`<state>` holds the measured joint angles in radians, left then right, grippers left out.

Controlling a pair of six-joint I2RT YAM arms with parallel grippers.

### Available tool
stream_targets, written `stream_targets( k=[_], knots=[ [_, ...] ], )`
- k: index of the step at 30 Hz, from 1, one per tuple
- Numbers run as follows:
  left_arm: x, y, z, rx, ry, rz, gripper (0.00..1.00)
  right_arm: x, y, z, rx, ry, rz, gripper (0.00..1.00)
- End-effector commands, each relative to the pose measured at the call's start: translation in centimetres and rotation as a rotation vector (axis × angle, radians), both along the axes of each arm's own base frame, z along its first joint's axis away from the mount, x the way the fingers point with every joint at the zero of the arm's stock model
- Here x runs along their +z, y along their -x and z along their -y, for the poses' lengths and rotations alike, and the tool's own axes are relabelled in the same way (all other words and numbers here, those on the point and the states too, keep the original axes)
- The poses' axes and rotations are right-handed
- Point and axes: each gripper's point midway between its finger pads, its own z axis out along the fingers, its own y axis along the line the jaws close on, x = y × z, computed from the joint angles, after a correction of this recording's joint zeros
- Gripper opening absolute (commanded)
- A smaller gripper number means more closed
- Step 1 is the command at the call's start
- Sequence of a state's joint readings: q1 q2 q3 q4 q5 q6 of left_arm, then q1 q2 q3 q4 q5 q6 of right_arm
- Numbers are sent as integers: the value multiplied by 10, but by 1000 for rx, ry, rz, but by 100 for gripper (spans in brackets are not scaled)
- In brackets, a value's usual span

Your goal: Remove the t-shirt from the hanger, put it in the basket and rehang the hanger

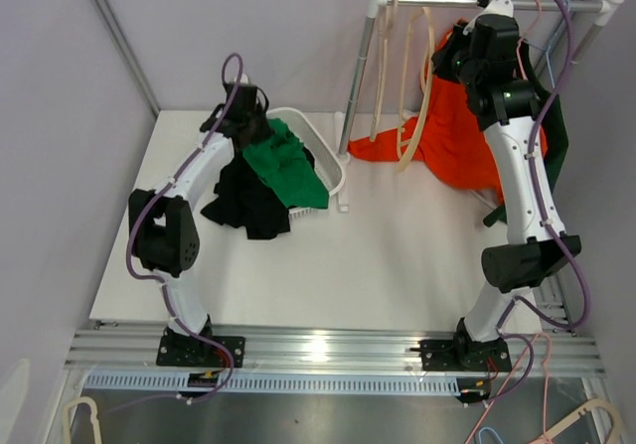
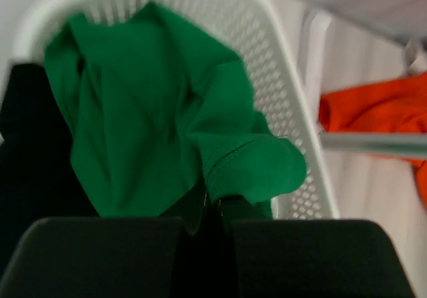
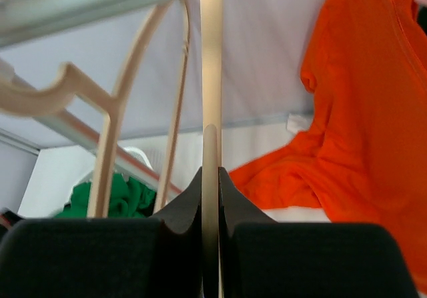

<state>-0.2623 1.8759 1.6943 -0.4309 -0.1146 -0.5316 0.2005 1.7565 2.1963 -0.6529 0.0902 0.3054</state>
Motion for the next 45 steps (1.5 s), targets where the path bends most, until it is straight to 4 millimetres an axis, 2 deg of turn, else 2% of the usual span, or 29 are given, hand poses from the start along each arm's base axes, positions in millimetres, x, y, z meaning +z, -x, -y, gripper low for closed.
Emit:
stream_targets(
  k=[1,3,4,5,8,9,10,12,16,19,23,24,25,27,29,30,31,32,33,34,36,39,40,41,43,45],
  knots=[
    [-15,19,29,-22,130,-46,1,58,-10,0,7,-6,174,0],
    [-38,33,37,-37,132,-102,1,60,-17,-1,9,-1,187,0],
    [-37,33,40,-44,144,-92,1,63,-21,-1,9,-2,208,0],
    [-52,43,41,-50,135,-118,1,65,-23,-1,9,0,221,0],
    [-39,45,43,-56,139,-59,1,74,-25,1,-10,-2,271,0],
    [-49,52,41,-55,131,-76,1,75,-26,3,-17,-1,277,0],
    [-46,51,41,-58,132,-59,1,78,-29,4,-28,-3,291,0],
    [-59,55,40,-55,125,-85,1,84,-29,5,-32,-10,310,0],
    [-84,61,43,-63,123,-145,1,98,-22,5,-37,-30,343,0],
    [-94,64,46,-77,129,-158,1,108,-19,11,-59,-30,370,0],
    [-92,67,49,-87,130,-143,1,109,-11,11,-59,-32,350,0],
    [-91,68,47,-84,120,-138,1,114,-3,12,-56,-36,356,0],
    [-90,69,47,-85,116,-134,1,103,-3,12,-57,-32,326,0],
    [-84,66,45,-80,108,-119,1,109,11,12,-50,-41,331,0],
    [-80,65,44,-78,102,-113,1,98,16,10,-43,-40,303,0],
    [-78,65,44,-82,96,-108,5,97,19,10,-42,-41,299,0],
    [-74,65,44,-87,93,-100,26,102,28,12,-45,-45,308,0],
    [-72,65,41,-76,82,-105,71,96,29,12,-42,-41,295,0],
    [-70,65,39,-59,82,-110,88,95,31,10,-37,-38,292,0],
    [-61,64,38,-51,78,-99,99,99,37,12,-39,-39,298,0],
    [-51,66,36,-58,71,-78,99,96,39,11,-37,-34,283,0],
    [-20,76,34,-61,60,7,99,89,43,11,-41,-28,244,0],
    [-20,87,38,-72,47,15,99,86,45,11,-43,-31,229,0],
    [4,92,35,-62,46,73,100,82,46,11,-46,-31,209,0],
    [17,108,46,-93,37,105,100,65,49,10,-52,-34,147,0],
    [32,126,52,-109,50,142,99,64,60,9,-48,-41,149,0]
  ],
)
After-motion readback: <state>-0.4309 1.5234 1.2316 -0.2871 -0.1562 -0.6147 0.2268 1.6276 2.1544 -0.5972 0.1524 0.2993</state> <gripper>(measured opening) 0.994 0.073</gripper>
